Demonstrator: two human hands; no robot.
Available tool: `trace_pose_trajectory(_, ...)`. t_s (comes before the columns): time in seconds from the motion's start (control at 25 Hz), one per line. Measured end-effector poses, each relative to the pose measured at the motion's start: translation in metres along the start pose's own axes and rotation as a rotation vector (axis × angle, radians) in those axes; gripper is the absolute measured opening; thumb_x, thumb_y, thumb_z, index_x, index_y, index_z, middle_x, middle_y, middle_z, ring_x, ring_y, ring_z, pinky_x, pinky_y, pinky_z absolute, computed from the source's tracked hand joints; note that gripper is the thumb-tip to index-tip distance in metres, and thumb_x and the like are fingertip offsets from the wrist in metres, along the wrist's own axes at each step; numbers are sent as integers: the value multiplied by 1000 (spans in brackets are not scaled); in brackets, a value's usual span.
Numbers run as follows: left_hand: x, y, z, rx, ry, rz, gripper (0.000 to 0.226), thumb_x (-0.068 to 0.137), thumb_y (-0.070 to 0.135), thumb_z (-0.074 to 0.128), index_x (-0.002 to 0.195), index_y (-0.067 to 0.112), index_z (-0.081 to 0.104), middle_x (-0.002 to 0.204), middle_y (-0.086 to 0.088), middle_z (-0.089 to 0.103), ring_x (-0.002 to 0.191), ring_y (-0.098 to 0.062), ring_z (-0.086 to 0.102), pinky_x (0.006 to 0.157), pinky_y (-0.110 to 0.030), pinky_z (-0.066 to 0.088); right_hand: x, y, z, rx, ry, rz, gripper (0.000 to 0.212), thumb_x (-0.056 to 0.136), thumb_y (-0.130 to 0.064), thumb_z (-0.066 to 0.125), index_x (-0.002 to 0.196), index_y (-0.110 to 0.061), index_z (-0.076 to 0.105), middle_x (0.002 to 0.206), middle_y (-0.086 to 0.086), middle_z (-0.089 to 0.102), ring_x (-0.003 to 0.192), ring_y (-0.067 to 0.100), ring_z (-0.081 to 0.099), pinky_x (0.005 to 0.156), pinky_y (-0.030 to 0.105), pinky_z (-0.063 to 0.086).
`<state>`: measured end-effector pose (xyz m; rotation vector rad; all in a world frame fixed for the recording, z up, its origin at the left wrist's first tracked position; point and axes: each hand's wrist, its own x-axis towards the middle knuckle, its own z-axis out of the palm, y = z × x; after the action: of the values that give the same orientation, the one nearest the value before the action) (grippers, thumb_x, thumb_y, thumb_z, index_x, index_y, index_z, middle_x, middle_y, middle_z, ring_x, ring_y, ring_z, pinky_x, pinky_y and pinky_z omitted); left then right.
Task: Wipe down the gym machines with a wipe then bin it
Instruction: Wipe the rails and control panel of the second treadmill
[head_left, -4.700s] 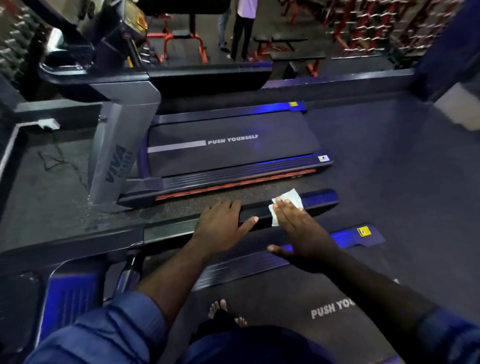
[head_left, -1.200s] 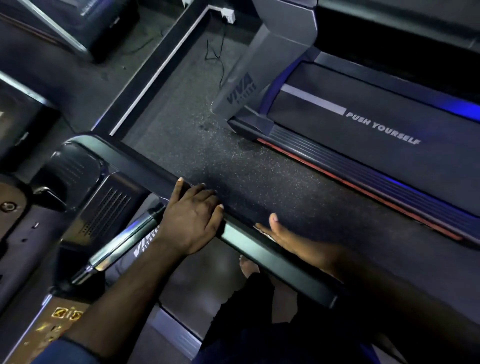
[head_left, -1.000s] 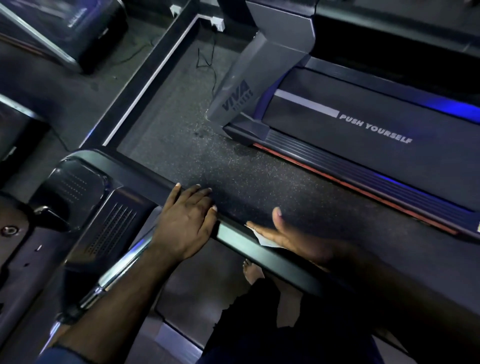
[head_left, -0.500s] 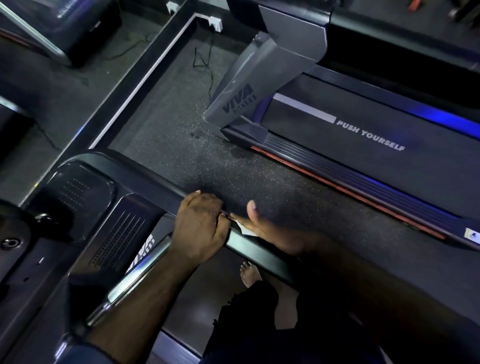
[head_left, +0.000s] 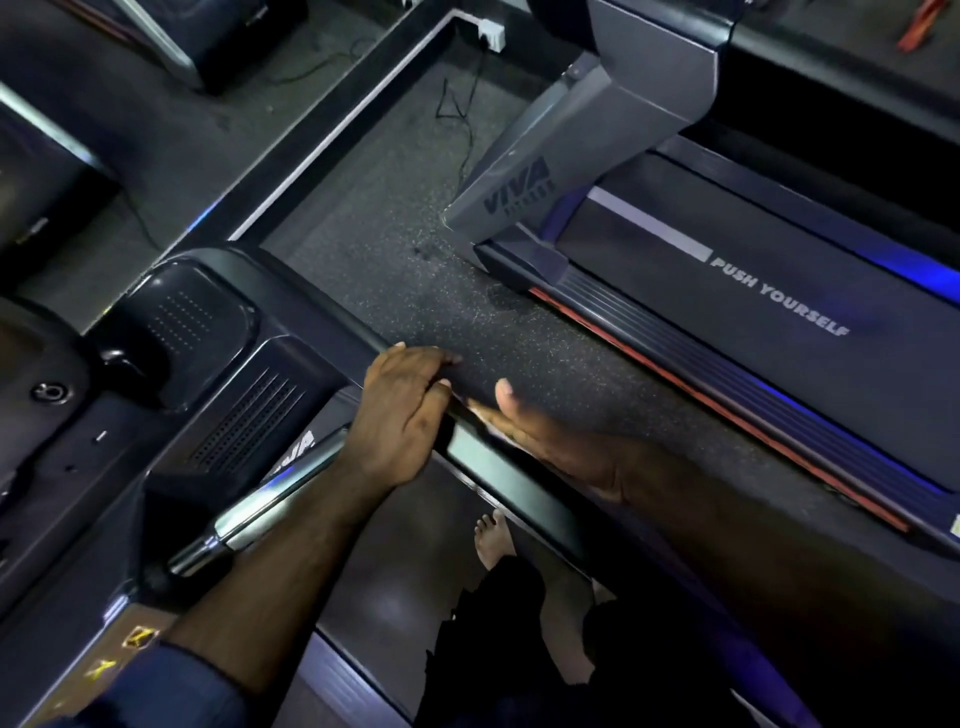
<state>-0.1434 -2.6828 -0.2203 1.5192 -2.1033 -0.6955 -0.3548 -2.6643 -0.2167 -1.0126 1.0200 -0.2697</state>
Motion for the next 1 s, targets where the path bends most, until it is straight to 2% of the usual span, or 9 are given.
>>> trace_pose_trajectory(0.08, -2, 7, 4, -110, 102, -69, 38, 94, 19, 47, 122, 8, 71, 131, -5, 68, 126, -24, 58, 120, -50, 31, 0, 7, -1, 29, -22, 51, 79, 98, -76, 38, 158, -25, 41, 164, 3, 40, 150, 21, 38, 123, 36, 33)
trace_pose_trajectory(0.16, -16, 25, 18, -148, 350, -252, 35, 90, 15, 55, 120, 9, 71, 144, -7, 56, 137, -25, 47, 122, -40, 28, -9, 1, 7, 24, -37, 9, 84, 94, -80, 40, 158, -27, 40, 163, 0, 40, 151, 18, 37, 123, 34, 31)
trace_pose_trajectory(0.24, -35, 54, 39, -166, 645, -499, 36, 90, 21, 60, 123, 10, 67, 147, -15, 49, 139, -30, 41, 119, -38, 28, -18, 3, 11, -129, -41, -128, 76, 100, -71, 38, 163, -30, 29, 170, -10, 23, 156, 4, 18, 127, 25, 16)
trace_pose_trajectory(0.32, -52, 83, 64, -370, 743, -695, 45, 92, 35, 58, 131, 11, 58, 143, -15, 49, 135, -28, 43, 116, -39, 32, -34, 10, 7, -484, -84, -250, 71, 107, -58, 32, 166, -27, 8, 173, -15, -4, 155, -4, -6, 126, 22, -2)
trace_pose_trajectory(0.4, -63, 97, 83, -760, 733, -849, 67, 93, 58, 53, 140, 11, 53, 142, -12, 54, 132, -23, 50, 117, -41, 37, -43, 22, 5, -817, -96, -314, 76, 107, -58, 29, 165, -24, -7, 171, -13, -19, 154, 0, -21, 124, 24, -10)
trace_pose_trajectory(0.52, -78, 104, 89, -1200, 727, -809, 75, 98, 72, 48, 132, 7, 65, 133, -16, 68, 127, -28, 64, 115, -50, 46, -49, 25, 10, -1195, -117, -454, 82, 106, -63, 24, 165, -16, -7, 171, -5, -21, 155, 7, -24, 126, 28, -11)
trace_pose_trajectory(0.6, -84, 110, 82, -1316, 746, -808, 69, 106, 65, 35, 131, 9, 66, 128, -11, 72, 124, -25, 66, 109, -42, 52, -50, 19, 6, -1439, -101, -534, 84, 107, -64, 25, 165, -11, -5, 172, 1, -18, 157, 12, -20, 129, 31, -8)
trace_pose_trajectory(0.8, -105, 88, 85, -1493, 693, -947, 92, 87, 92, 30, 142, 25, 61, 141, -3, 65, 134, -25, 54, 100, -54, 47, -41, -1, 18, -1941, -248, -631, 85, 105, -65, 26, 165, -6, 11, 174, 9, 1, 160, 21, -7, 130, 38, 1)
trace_pose_trajectory(1.0, -110, 59, 94, -1727, 708, -933, 96, 85, 94, 27, 149, 26, 51, 146, -7, 58, 130, -27, 58, 112, -56, 42, 7, -26, 75, -2510, -204, -401, 80, 102, -58, 27, 163, -8, 21, 173, 8, 12, 160, 21, -3, 129, 42, -3)
